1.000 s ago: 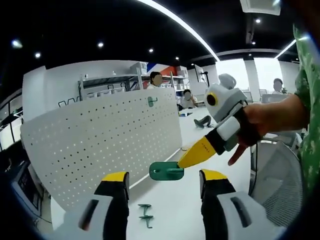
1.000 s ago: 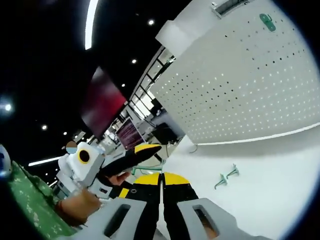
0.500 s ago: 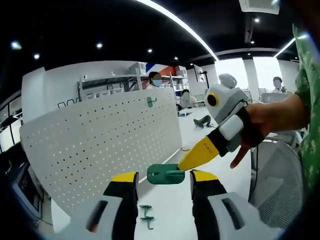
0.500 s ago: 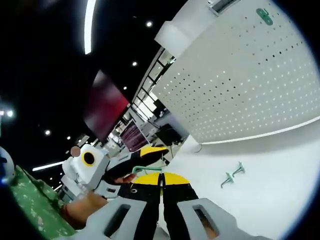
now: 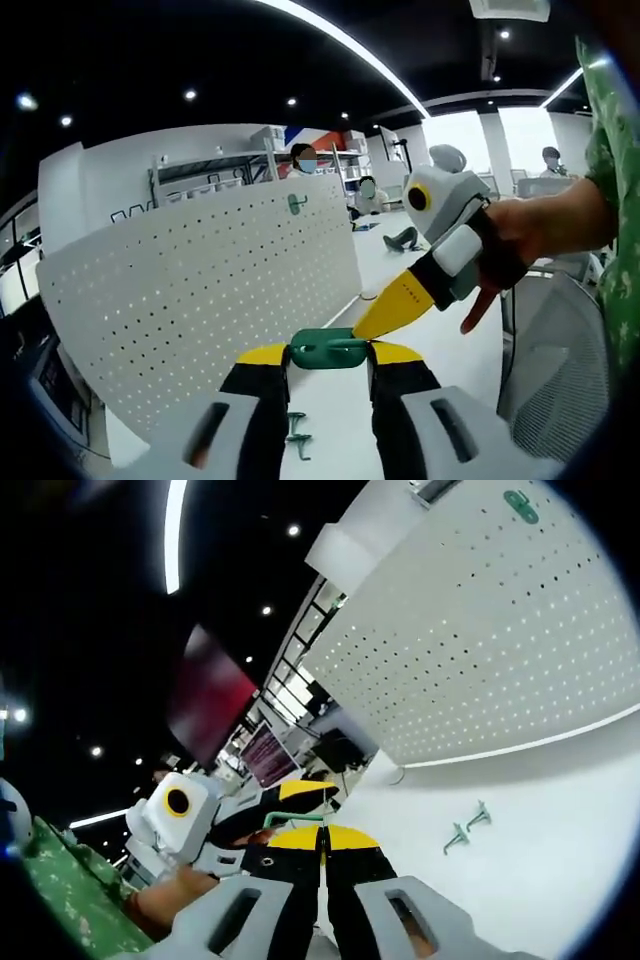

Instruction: Insert the hook assembly into the mounting plate slot until the hook locks in place.

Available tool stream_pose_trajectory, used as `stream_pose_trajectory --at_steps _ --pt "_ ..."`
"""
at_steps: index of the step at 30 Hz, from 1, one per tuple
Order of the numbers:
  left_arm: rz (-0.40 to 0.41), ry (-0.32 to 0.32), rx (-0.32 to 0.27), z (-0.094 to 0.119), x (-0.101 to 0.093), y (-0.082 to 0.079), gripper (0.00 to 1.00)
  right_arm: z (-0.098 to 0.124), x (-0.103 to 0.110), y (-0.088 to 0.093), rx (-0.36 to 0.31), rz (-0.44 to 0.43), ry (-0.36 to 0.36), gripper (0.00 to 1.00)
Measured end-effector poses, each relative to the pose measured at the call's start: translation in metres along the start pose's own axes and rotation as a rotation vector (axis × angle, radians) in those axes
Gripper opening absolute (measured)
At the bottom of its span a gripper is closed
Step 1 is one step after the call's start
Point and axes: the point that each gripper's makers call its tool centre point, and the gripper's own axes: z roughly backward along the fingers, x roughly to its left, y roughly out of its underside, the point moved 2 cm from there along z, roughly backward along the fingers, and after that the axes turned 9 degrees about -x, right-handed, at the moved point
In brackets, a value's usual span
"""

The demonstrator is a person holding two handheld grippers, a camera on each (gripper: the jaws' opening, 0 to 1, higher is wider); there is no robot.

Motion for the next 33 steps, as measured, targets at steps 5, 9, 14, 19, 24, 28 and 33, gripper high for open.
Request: stream_pose_trajectory --at_steps 5,9,14,19,24,28,33 --pt "-0.009 0.01 -0.001 0.001 -0.001 0.0 0.31 0.001 0.0 0.001 0.006 -0.004 -0.002 0.0" --pt "-0.023 0.024 0.007 0.002 -0.002 0.001 0.31 0.001 0.001 0.003 0.022 0.003 -0.005 0.0" --pt "-0.058 0.055 0.022 0.004 -0.005 0.0 0.3 0.003 0.004 0.006 0.038 0.012 -0.014 0.0" --pt "-0.074 0.082 0.03 0.005 -0.008 -0.001 0.3 0.005 0.005 0.007 0.049 0.02 -0.019 0.0" --pt "-0.105 0.095 0.041 0.005 -0.011 -0.001 0.3 0.007 0.005 0.007 0.051 0.024 -0.016 0.0" --pt "-0.106 0.101 0.041 0.005 -0.012 -0.003 0.3 0.008 0.006 0.006 0.047 0.022 -0.017 0.0" --pt "-0.118 0.119 0.046 0.005 -0.016 -0.003 0.3 0.009 0.008 0.006 0.054 0.044 -0.018 0.0"
